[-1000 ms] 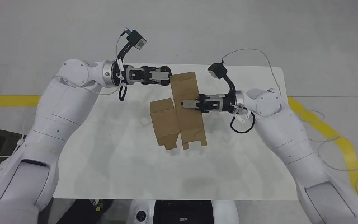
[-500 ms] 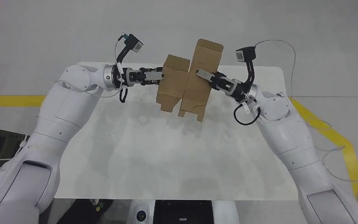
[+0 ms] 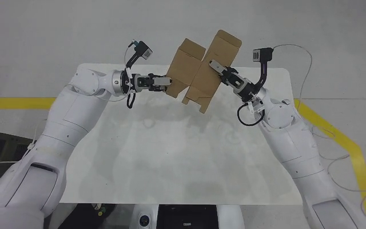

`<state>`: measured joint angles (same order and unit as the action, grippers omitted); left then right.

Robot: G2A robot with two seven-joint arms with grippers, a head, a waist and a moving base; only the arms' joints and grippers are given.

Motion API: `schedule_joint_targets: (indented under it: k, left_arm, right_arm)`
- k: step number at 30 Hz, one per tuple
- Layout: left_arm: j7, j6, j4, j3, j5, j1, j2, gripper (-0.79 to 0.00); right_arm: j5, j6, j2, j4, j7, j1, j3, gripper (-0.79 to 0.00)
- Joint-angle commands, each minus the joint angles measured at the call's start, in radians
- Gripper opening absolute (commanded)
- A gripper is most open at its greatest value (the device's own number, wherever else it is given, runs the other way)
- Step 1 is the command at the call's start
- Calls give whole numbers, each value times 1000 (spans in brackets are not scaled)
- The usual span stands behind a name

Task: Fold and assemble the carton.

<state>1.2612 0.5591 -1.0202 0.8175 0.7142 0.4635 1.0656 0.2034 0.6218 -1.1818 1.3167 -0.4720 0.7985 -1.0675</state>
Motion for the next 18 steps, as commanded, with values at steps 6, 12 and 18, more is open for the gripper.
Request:
schedule_joint_targets:
  k: [6, 12, 18]
  left_arm:
    - [21, -22, 10, 9, 25, 6, 7, -637]
    - [30, -30, 26, 18, 32, 5, 14, -785]
    - [42, -42, 42, 27, 42, 5, 21, -785]
  right_arm:
    - [-10, -3, -9, 3, 15, 3, 7, -785]
    - [-16, -3, -15, -4, 14, 2, 7, -785]
    - [-16, -2, -20, -6, 13, 3, 3, -785]
